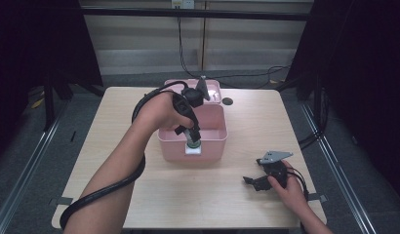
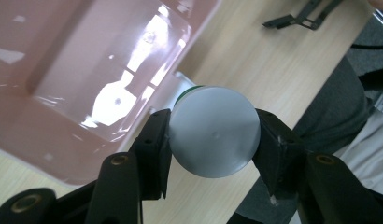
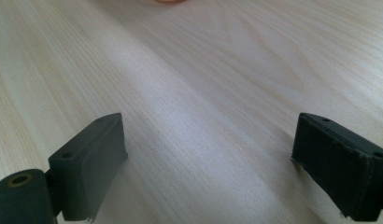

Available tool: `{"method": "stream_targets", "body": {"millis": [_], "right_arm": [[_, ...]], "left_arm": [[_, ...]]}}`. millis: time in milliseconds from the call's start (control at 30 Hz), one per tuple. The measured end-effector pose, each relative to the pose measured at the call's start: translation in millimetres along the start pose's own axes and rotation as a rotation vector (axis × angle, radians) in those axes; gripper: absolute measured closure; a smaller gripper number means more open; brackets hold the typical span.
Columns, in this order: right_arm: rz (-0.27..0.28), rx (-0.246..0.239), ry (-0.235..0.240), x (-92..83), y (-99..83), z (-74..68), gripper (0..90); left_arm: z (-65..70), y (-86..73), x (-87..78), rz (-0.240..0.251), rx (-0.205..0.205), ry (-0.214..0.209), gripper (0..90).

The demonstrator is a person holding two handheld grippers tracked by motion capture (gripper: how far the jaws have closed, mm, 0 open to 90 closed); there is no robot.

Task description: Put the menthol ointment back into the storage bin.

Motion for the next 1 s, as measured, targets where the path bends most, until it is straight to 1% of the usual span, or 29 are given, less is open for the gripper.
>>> {"method": "stream_targets", "body": {"millis": [33,67,100,133,167,200,233,267,300,333,367,433,467,500,533,567,633,667,700,800,900,933,967,1000], "right_arm": [[0.001,-0.001,0.0,0.1,0.1,0.0,9.0],[0.0,0.001,0.0,0.0,0.0,0.0,9.0],[0.0,0.001,0.0,0.0,0.0,0.0,9.0],[0.0,0.0,0.0,0.0,0.0,0.0,8.9],[0.0,0.0,0.0,0.0,0.0,0.0,8.9],[0.0,0.0,0.0,0.0,0.0,0.0,8.9],[0.0,0.0,0.0,0.0,0.0,0.0,8.9],[0.001,-0.001,0.0,0.1,0.0,0.0,8.9],[0.002,-0.003,0.001,0.1,0.1,0.2,8.9],[0.0,0.0,0.0,0.0,0.0,0.1,9.0],[0.0,0.0,0.0,0.0,0.0,0.1,9.0],[0.001,-0.001,0.001,0.0,0.0,0.1,8.9],[0.002,-0.004,0.001,0.2,0.0,0.2,8.9],[0.002,-0.004,0.001,0.2,0.0,0.2,8.9],[0.002,-0.004,0.001,0.2,0.0,0.2,8.9],[0.002,-0.004,0.001,0.2,0.0,0.2,8.9],[0.001,-0.003,0.0,0.1,0.0,0.2,9.0],[0.002,-0.003,0.001,0.2,0.0,0.2,8.9],[0.001,-0.002,0.0,0.0,0.0,0.2,8.9],[0.001,-0.002,0.001,0.1,0.0,0.1,8.9],[0.001,-0.002,0.0,0.1,0.0,0.1,8.9],[0.001,-0.001,0.0,0.0,0.0,0.1,8.9],[0.001,-0.001,0.0,0.0,0.0,0.1,8.9],[0.001,-0.002,0.001,0.1,0.0,0.1,9.0]], "left_arm": [[0.0,0.0,0.0,0.0,0.0,0.0,50.2],[-3.3,0.9,-0.8,-0.001,-0.003,0.003,50.2],[-5.6,2.4,-1.0,0.01,-0.028,0.001,50.2],[-11.5,3.8,-1.6,0.002,-0.04,0.019,50.2],[-11.5,3.8,-1.6,0.002,-0.04,0.019,50.2],[-16.9,6.0,-2.2,-0.001,-0.064,0.029,50.2],[-16.9,6.0,-2.2,-0.001,-0.064,0.029,50.2],[-19.2,7.2,-2.4,0.006,-0.075,0.028,50.2],[-22.1,8.5,-3.0,0.013,-0.083,0.039,50.2],[-26.0,10.1,-3.0,0.021,-0.112,0.045,50.2],[-26.0,10.1,-3.0,0.021,-0.112,0.045,50.2],[-30.8,11.4,-2.6,0.026,-0.124,0.05,50.2],[-34.5,12.3,-1.6,0.029,-0.148,0.06,50.2],[-34.5,12.3,-1.6,0.029,-0.148,0.06,50.2],[-38.1,13.1,-0.3,0.028,-0.161,0.063,50.2],[-38.1,13.1,-0.3,0.028,-0.161,0.063,50.2],[-41.9,13.8,1.6,0.029,-0.182,0.07,50.2],[-43.6,14.2,2.4,0.033,-0.196,0.075,50.3],[-45.8,14.9,3.9,0.038,-0.224,0.082,50.2],[-50.8,16.1,6.3,0.045,-0.241,0.079,50.2],[-53.9,18.0,7.2,0.054,-0.244,0.085,50.2],[-56.5,20.1,8.2,0.059,-0.269,0.094,50.2],[-56.5,20.1,8.2,0.059,-0.269,0.094,50.2],[-59.4,22.1,9.3,0.062,-0.279,0.1,50.2]]}}
Point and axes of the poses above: each handheld gripper's, and its own axes: x roughly forward along the jaws, y roughly out of its top, z roughly to its right, the point moved 5 cm from there along x, roughly forward along the jaws, and after that the axes turned 2 degrees about x, right-handed, at the moved point
